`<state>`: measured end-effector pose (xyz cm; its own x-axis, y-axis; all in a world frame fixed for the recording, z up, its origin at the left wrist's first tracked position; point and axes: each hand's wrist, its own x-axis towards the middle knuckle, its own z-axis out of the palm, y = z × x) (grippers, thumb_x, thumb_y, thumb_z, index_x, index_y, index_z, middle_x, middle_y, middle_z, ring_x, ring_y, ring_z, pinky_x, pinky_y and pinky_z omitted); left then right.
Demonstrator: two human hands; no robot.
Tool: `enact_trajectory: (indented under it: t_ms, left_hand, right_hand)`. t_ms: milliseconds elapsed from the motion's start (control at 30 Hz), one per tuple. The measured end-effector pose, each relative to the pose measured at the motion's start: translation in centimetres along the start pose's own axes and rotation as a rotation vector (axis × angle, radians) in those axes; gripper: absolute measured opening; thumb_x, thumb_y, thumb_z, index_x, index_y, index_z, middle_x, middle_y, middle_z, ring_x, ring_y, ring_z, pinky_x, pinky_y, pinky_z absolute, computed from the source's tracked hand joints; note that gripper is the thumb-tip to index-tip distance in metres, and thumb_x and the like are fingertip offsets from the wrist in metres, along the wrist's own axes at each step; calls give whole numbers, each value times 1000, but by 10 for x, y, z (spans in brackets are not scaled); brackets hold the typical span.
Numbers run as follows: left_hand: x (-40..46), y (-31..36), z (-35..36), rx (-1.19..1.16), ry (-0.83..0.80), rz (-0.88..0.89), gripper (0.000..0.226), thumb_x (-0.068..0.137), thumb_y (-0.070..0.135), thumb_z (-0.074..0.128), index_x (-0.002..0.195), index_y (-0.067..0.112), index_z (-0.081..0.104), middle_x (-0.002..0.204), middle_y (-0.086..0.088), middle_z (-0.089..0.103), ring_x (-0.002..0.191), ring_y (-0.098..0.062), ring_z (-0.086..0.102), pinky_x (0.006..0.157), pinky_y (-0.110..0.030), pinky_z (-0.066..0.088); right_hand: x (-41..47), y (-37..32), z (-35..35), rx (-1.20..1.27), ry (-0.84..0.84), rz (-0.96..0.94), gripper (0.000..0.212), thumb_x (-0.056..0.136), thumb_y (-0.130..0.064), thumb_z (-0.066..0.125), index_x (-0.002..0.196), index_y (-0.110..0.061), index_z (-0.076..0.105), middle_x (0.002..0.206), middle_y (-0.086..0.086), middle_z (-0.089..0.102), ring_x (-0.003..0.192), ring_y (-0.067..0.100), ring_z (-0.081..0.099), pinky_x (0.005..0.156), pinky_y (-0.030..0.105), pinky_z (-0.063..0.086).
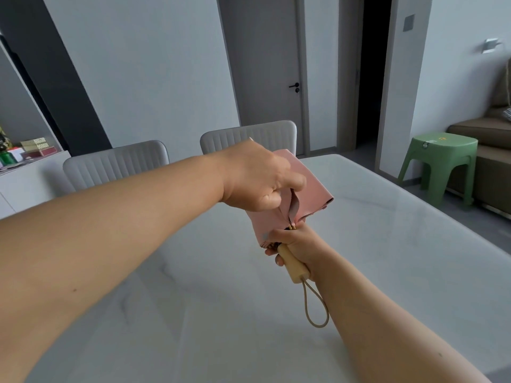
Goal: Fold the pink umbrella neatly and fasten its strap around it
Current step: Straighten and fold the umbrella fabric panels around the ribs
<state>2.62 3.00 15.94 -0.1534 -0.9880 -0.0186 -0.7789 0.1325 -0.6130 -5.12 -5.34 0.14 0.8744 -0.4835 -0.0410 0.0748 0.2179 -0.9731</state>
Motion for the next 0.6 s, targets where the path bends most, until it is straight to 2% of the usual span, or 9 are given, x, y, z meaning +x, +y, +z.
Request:
enact_trajectory:
  t_ms: [133,233,333,367,433,500,600]
  left_hand:
    - [-3,0,6,-38,40,-36,21,88,21,43,107,23,52,89,5,56,76,-22,52,55,-28,27]
    - [-7,2,7,-81,43,-56,28,85,21,47,112,26,55,89,7,60,74,-20,54,54,-27,35]
    - [-9,1,10,-125,-10,-118,26,92,32,51,117,31,55,91,9,61,77,-17,56,59,-28,41]
    - [-8,0,12,-126,-24,-131,20,94,36,52,113,30,57,90,10,59,80,-17,55,61,-28,39]
    - [-7,-1,15,-161,-20,-140,14,97,38,52,88,27,55,80,12,54,81,-17,54,61,-28,34]
    - [-9,-2,16,-327,24,-184,29,96,40,54,71,26,50,66,12,50,68,-14,48,56,-27,30]
    - [-17,1,19,-615,211,-274,29,96,43,55,76,22,59,62,10,54,58,-7,49,52,-22,34]
  right_hand:
    - [0,1,-1,-3,-7,-15,32,85,3,61,114,-9,55,83,14,61,55,18,61,43,26,45]
    - [0,0,-1,0,-3,-13,31,84,3,61,113,-7,54,84,14,60,55,18,60,43,26,45]
    - [0,0,-1,-5,3,-7,33,84,2,62,115,-8,53,85,14,60,56,18,61,44,27,46]
    - [1,0,-1,-4,5,-9,35,84,2,62,116,-8,53,85,14,61,56,18,61,44,27,46]
    - [1,1,-1,-2,8,-10,38,84,3,62,120,-6,52,85,15,61,55,18,61,43,27,46]
    - [1,1,-1,1,1,-12,37,84,4,61,119,-4,53,83,15,61,54,17,61,43,26,45]
    - [1,0,-2,12,-5,-18,32,84,4,62,115,-4,55,80,14,62,54,17,61,43,26,45]
